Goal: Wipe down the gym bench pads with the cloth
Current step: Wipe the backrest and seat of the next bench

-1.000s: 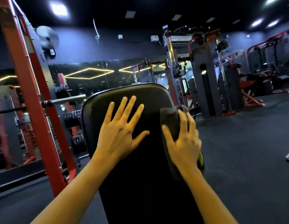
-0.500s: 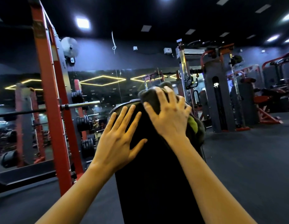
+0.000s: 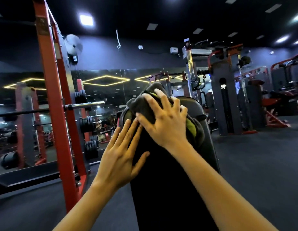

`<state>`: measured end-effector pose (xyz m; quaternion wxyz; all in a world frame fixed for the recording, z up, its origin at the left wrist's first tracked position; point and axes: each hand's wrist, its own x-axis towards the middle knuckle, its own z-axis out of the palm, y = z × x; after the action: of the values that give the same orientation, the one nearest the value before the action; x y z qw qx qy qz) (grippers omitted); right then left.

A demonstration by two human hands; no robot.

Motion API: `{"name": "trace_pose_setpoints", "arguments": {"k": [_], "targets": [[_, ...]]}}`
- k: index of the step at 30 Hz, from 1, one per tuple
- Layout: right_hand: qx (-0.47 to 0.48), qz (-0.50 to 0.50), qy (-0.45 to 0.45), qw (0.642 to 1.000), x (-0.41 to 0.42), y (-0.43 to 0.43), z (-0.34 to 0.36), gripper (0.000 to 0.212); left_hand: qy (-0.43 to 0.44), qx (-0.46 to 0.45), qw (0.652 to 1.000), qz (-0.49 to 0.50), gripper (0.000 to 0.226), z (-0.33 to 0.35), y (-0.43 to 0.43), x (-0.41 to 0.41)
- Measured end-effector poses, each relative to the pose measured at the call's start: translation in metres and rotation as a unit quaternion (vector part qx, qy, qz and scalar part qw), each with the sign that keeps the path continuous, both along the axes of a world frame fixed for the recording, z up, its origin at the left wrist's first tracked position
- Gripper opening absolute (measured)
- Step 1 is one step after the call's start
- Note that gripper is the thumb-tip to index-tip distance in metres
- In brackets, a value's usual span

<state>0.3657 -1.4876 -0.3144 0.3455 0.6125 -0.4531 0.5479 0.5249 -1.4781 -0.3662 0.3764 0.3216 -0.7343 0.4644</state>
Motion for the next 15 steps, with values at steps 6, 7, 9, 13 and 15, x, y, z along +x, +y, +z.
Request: {"name": "trace_pose_setpoints", "arguments": {"k": [6,7,9,13,15], "targets": [[0.111,-0.009,-0.267,0.957,-0.045,-0.012,0.007,0.061,0.001,0.015,1.0,0.001,0.066,-0.016,0.005,0.013],[0.119,-0.023,-0.262,0.957,-0.036,-0.009,0.008,0.059,0.003,0.017,1.0,-0.006,0.066,-0.017,0.006,0.013],[0.061,-0.034,-0.162,0.984,-0.011,-0.001,-0.005,0.059,0.009,0.02,1.0,-0.017,0.066,-0.019,0.005,0.012],[-0.013,-0.007,-0.013,1.0,-0.011,0.004,-0.068,0.058,0.021,0.026,0.999,-0.034,0.066,-0.029,0.003,0.01],[-0.002,-0.015,-0.078,0.997,-0.037,0.0,-0.077,0.057,0.021,0.034,0.999,-0.036,0.066,-0.035,0.005,0.011]]}}
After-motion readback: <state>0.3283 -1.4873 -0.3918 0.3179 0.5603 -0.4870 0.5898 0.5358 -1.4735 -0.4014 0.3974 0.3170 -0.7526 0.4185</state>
